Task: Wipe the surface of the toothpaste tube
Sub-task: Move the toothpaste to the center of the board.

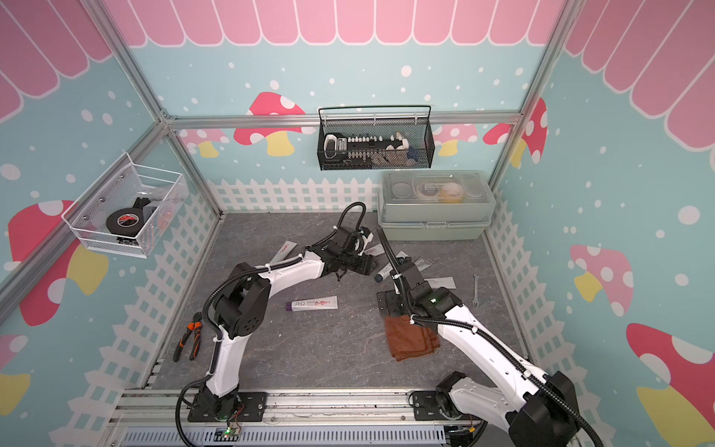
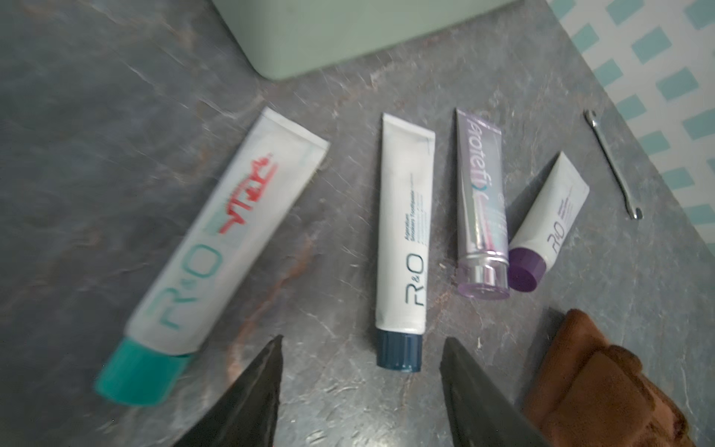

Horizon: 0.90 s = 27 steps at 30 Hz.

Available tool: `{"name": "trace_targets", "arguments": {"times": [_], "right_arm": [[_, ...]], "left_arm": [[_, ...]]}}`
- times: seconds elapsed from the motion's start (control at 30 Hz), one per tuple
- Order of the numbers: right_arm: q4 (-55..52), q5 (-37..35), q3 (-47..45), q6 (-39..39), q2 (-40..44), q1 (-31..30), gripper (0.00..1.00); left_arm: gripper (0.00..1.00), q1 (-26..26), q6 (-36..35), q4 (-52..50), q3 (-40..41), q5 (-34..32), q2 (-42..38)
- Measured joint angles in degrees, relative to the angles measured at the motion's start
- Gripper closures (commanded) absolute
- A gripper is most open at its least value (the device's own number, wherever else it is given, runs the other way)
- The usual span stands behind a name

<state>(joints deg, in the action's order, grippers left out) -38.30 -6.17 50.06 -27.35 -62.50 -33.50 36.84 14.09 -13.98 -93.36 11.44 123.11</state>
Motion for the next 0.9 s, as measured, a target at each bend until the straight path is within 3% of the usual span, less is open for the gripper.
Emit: {"name": "trace_targets", "arguments": {"times": [0.27,0.5,0.73,0.9], "right_arm": [[1.11,0.48,-2.27,-0.31,0.42,0.00,0.02],[1.92,1.11,-4.35,-0.76,0.50,0.00,0.01],[2.16,1.07,-4.59,-0.76,1.31,0.00,0.01],[2.27,1.05,-4.59,-0.74,1.31,0.00,0.02]], "left_arm": [[0.36,-5.27,-0.52,-2.43,-2.62,-1.31,2.54],[0.36,-4.76,-1.29,-5.88,-8.48,-1.31,8.33],[0.37,-4.33,-1.51,-8.37,-8.96,-1.42,9.68],[0.45,-3.96,-1.70,-9.05,-9.46,-2.05,10.62]]}}
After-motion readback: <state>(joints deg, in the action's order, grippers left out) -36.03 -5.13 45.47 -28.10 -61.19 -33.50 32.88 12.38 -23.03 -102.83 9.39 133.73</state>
